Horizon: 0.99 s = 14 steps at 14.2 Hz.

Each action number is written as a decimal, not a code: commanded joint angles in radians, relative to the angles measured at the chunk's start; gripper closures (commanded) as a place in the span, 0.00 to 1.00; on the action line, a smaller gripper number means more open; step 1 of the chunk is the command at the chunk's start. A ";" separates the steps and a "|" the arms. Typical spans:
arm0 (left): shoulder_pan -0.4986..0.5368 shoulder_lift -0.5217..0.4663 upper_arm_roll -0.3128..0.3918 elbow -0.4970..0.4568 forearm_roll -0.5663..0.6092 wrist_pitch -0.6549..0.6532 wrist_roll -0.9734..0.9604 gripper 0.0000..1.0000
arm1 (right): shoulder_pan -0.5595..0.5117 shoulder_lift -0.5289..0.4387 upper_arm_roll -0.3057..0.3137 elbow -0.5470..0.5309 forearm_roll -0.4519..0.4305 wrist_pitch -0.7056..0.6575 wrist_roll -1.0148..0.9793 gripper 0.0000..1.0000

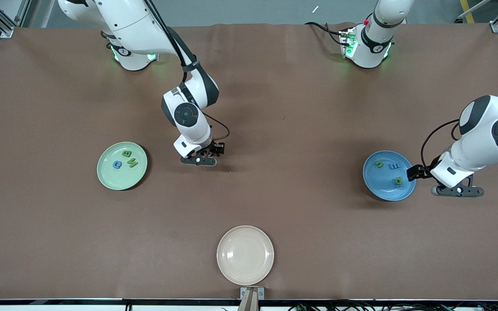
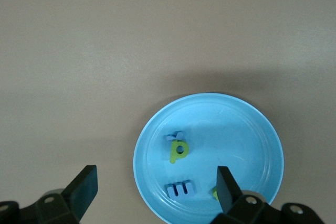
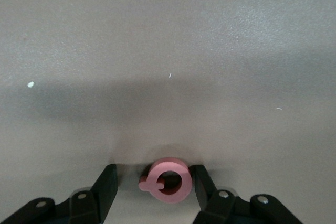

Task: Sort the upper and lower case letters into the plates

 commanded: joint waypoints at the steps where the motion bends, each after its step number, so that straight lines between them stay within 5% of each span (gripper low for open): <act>1: -0.002 -0.003 0.003 0.019 -0.018 -0.012 0.014 0.00 | 0.009 -0.009 -0.002 -0.032 -0.020 0.011 0.025 0.43; 3: -0.019 -0.003 0.023 0.020 -0.018 -0.010 0.014 0.01 | 0.012 -0.016 -0.002 -0.043 -0.020 0.009 0.028 0.53; 7: -0.097 -0.010 0.101 0.055 -0.020 -0.010 0.075 0.02 | 0.000 -0.019 -0.002 -0.035 -0.018 0.006 0.027 0.98; 12: -0.214 -0.079 0.260 0.108 -0.237 -0.013 0.235 0.02 | -0.116 -0.090 -0.003 0.031 -0.020 -0.206 -0.112 1.00; 14: -0.329 -0.191 0.402 0.106 -0.352 -0.013 0.270 0.02 | -0.214 -0.125 -0.003 0.032 -0.020 -0.271 -0.260 1.00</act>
